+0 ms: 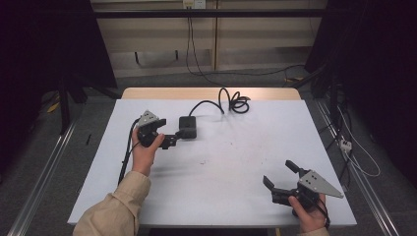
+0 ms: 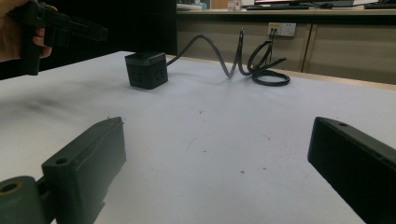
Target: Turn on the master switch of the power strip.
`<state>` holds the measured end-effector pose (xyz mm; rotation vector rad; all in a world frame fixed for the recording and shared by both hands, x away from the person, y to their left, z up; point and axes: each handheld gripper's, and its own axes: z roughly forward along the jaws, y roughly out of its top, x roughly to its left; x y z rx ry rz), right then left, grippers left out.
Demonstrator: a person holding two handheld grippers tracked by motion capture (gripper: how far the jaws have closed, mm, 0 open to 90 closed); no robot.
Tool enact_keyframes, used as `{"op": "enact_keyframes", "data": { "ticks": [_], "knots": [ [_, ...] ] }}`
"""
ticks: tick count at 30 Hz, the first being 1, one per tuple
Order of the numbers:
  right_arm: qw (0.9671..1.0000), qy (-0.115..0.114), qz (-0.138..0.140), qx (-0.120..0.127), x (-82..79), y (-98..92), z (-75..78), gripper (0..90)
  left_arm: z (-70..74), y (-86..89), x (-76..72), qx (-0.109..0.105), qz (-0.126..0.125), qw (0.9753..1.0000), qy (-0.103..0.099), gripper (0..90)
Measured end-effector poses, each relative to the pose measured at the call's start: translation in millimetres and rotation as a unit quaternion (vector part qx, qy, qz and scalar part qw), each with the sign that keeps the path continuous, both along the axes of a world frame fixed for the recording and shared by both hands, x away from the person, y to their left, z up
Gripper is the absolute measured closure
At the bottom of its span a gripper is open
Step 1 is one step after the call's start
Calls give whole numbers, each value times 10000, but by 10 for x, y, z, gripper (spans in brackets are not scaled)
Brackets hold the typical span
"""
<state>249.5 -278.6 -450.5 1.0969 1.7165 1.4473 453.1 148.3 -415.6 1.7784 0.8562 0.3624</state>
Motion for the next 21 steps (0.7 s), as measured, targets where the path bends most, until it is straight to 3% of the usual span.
{"op": "enact_keyframes", "data": {
  "ticks": [21],
  "knots": [
    [10000, -5, 1, -3, 0, 1, 0, 41, 7, -29, 63, 31, 16, 10000, 0, 155]
  ]
}}
